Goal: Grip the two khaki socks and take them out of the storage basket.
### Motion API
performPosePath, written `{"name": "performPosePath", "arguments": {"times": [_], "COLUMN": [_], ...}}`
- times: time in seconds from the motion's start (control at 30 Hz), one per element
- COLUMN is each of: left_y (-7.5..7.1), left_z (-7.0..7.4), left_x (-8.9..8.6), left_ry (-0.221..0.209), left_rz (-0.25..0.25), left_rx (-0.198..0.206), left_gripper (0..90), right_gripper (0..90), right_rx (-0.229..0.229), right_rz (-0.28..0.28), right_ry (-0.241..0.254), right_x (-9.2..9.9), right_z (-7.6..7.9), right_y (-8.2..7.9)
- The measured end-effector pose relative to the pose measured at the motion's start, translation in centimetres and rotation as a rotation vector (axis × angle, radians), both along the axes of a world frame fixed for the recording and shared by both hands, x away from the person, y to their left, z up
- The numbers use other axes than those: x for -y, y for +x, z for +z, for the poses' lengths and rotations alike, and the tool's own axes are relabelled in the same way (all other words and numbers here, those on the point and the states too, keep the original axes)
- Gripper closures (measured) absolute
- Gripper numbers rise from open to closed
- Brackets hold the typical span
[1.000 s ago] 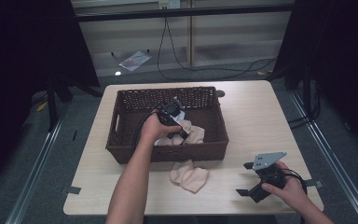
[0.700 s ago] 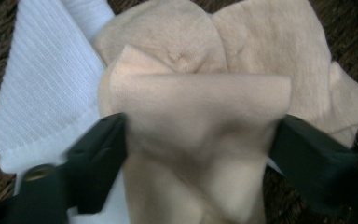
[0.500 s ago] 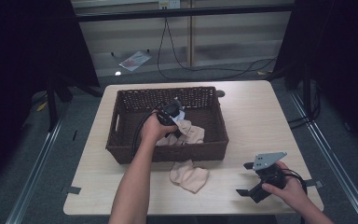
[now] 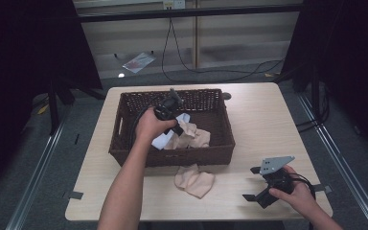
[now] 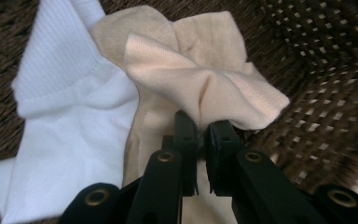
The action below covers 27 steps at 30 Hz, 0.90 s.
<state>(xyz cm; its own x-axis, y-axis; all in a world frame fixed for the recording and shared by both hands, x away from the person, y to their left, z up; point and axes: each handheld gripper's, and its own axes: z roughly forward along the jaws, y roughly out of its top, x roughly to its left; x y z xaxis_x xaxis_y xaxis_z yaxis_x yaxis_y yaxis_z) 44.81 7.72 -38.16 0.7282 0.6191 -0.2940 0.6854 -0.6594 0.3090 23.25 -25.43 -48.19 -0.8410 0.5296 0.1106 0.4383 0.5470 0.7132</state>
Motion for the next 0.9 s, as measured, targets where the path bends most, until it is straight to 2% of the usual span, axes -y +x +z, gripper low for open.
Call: {"name": "performPosePath", "arguments": {"times": [0.1, 0.13, 0.27, 0.33, 0.47, 0.7, 0.9], "left_y": [-0.2, -0.2, -0.4, -0.5, -0.6, -0.9, -1.2], "left_z": [1.5, 1.5, 3.0, 3.6, 4.3, 5.6, 6.4], "left_x": [-0.5, -0.5, -1.0, -1.2, -1.4, -2.0, -2.4], "left_ry": [-0.036, -0.036, -0.041, -0.050, -0.055, -0.078, -0.089], "left_rz": [0.007, 0.007, 0.008, 0.001, 0.000, -0.002, -0.010], "left_rx": [-0.003, -0.003, 0.024, 0.022, 0.018, -0.020, -0.013], "left_gripper": [84.0, 84.0, 84.0, 84.0, 84.0, 83.9, 83.8], "right_gripper": [0.9, 0.9, 0.9, 0.9, 0.9, 0.9, 0.9], "right_rx": [0.000, 0.000, 0.004, 0.003, 0.005, 0.003, 0.001], "right_rz": [-0.002, -0.002, 0.000, 0.003, 0.002, 0.002, 0.000], "right_ry": [-0.001, -0.001, -0.001, 0.000, -0.006, -0.003, -0.004], "right_x": [0.0, 0.0, 0.0, 0.0, 0.0, 0.0, -0.1], "right_z": [0.1, 0.1, 0.0, 0.0, 0.0, 0.0, 0.0], "right_y": [0.0, 0.0, 0.0, 0.0, 0.1, 0.1, 0.1]}}
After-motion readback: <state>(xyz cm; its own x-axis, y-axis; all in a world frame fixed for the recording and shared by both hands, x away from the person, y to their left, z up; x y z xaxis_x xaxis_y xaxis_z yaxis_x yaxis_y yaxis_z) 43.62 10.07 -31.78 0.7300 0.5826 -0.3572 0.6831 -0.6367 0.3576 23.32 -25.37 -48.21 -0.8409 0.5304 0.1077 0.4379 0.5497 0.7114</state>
